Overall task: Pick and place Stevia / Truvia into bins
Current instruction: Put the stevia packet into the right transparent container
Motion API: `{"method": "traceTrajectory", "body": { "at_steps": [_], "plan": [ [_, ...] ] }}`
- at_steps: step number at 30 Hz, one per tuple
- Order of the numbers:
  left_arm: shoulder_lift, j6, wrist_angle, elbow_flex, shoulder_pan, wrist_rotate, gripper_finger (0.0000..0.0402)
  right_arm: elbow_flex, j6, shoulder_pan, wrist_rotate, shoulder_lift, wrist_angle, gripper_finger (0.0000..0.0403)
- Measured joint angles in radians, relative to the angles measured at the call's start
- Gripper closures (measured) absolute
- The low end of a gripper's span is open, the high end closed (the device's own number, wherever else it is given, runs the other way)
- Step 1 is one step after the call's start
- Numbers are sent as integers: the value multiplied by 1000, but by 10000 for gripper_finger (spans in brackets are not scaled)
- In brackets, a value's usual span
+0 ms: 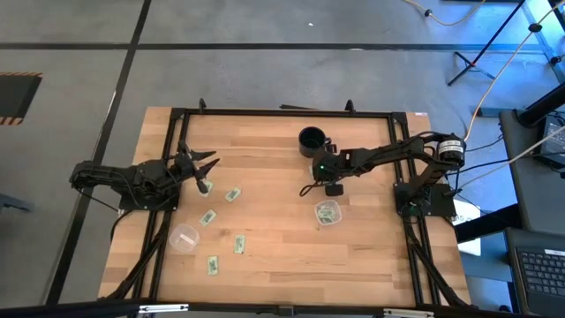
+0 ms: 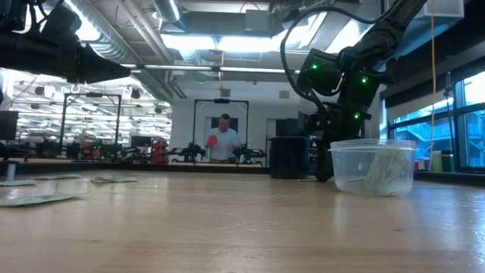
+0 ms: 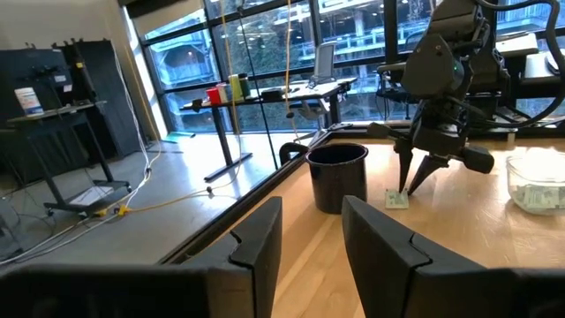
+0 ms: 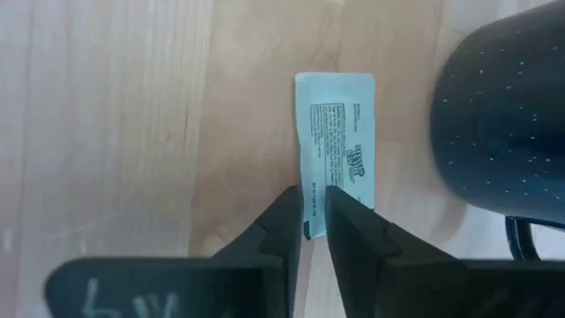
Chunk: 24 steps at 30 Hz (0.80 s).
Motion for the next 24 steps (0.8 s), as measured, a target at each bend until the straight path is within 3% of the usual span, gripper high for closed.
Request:
{"method": "traceTrajectory", "body": {
  "at_steps": [9,16,24],
  "plan": [
    [0,0,0,0,0,0,286,0,2,0,9,2,2,396],
    [0,0,0,0,0,0,286,13,62,0,12,-6,-16,400],
    [0,0,0,0,0,0,286,176,207,55,7,-128,-309,402]
  ]
}}
